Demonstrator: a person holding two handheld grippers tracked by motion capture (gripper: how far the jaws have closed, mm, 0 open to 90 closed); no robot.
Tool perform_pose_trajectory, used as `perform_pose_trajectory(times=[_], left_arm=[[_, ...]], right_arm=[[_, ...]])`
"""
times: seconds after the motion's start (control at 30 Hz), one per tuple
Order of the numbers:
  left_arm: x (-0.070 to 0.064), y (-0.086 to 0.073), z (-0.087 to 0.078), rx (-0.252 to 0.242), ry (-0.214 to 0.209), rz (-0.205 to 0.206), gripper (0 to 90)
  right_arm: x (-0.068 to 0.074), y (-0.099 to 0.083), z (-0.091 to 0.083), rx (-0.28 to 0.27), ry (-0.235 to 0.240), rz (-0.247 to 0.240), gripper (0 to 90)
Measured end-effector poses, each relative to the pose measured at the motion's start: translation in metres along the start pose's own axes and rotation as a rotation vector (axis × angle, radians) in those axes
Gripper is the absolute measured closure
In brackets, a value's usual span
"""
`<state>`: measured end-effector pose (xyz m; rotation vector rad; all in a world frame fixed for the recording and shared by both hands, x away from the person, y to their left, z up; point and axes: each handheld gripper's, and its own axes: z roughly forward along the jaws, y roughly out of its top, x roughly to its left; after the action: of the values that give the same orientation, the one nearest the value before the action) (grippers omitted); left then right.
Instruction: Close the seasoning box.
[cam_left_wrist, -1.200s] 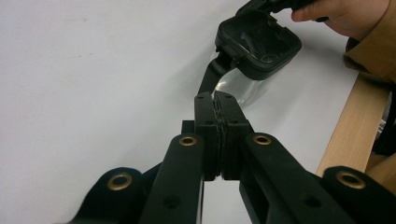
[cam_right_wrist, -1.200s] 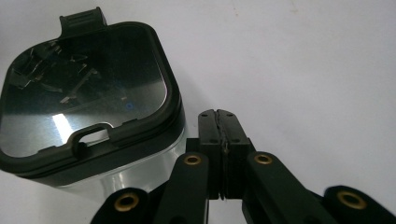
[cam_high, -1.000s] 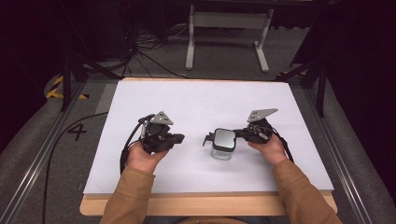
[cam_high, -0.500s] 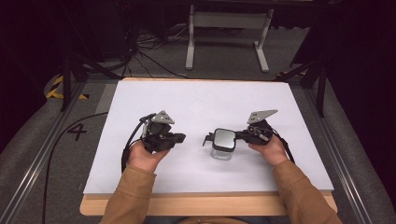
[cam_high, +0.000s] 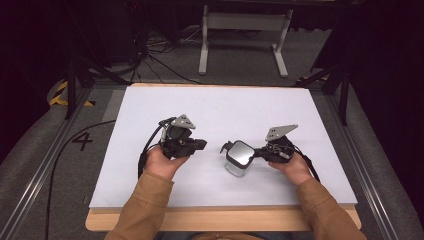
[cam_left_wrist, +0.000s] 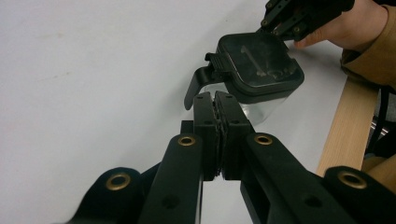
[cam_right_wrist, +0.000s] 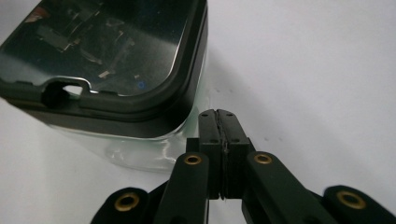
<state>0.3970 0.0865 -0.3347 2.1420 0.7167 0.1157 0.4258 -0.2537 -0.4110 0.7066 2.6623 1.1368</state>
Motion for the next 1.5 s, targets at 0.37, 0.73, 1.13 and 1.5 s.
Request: perform_pose_trajectory(times=[0.37,0.73,1.13,1.5], left_arm=[[-0.001,0.011,0.008,0.0,-0.027,0.024,87.8],[0.0,0.013,0.007,-0.013,-0.027,0.026,87.7],[0.001,0.013,0.006,-0.018,-0.027,0.024,87.6],[0.002,0.013,0.005,-0.017,-0.026,0.021,87.4]], right_arm=[[0.019,-0.007,-0.002,0.05,0.005,-0.018,89.7],[0.035,-0.006,0.003,0.105,0.042,-0.048,89.7],[0.046,-0.002,0.011,0.142,0.095,-0.081,89.6],[0.051,0.001,0.012,0.151,0.111,-0.093,89.4]])
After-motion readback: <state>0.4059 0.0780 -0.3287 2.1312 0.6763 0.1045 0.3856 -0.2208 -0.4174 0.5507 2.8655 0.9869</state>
